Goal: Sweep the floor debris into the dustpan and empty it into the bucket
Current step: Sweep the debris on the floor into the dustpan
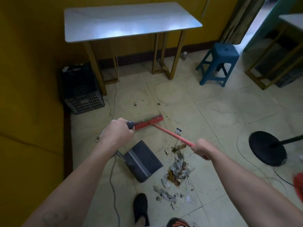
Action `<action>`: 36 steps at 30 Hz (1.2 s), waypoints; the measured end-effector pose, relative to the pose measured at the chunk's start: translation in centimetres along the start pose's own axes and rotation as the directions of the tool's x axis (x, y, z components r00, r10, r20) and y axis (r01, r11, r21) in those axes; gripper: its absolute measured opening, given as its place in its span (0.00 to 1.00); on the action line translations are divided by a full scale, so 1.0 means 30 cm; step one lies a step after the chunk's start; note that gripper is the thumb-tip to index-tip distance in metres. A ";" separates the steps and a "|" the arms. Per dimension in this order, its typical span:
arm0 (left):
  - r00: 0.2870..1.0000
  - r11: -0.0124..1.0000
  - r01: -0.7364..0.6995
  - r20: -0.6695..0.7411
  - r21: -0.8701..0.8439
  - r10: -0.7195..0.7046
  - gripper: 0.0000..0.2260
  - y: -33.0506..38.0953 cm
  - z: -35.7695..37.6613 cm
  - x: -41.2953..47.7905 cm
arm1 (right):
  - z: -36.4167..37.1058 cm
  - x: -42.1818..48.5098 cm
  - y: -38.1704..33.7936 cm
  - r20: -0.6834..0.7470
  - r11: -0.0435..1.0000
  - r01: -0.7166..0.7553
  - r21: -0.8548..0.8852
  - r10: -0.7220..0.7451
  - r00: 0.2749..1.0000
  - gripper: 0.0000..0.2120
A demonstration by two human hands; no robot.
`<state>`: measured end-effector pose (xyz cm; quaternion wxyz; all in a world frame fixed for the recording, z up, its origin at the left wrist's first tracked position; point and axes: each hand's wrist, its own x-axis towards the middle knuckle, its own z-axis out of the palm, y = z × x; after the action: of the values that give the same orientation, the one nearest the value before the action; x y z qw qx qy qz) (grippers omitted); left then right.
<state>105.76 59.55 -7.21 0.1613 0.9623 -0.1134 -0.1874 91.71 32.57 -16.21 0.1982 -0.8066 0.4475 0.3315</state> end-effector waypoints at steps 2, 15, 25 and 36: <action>1.000 1.000 -0.017 -0.004 0.007 0.017 0.11 0.005 -0.038 0.048 | -0.023 0.022 -0.052 0.005 1.000 0.007 -0.002 -0.007 1.000 0.10; 0.994 0.997 -0.005 -0.113 0.073 0.013 0.07 0.030 -0.193 0.334 | -0.160 0.207 -0.352 -0.001 0.995 0.069 0.066 -0.069 0.998 0.09; 0.999 0.985 0.033 -0.029 0.169 -0.028 0.08 0.162 -0.221 0.757 | -0.282 0.538 -0.591 0.000 0.994 0.104 0.046 -0.104 0.995 0.08; 0.986 0.970 0.024 0.154 0.243 -0.063 0.08 0.389 -0.227 1.112 | -0.487 0.800 -0.701 0.006 0.989 0.111 -0.102 -0.111 0.994 0.06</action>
<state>136.78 41.32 -7.92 0.0298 0.9588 -0.1265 -0.2526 124.00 20.36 -22.58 0.1749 -0.8393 0.3843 0.3424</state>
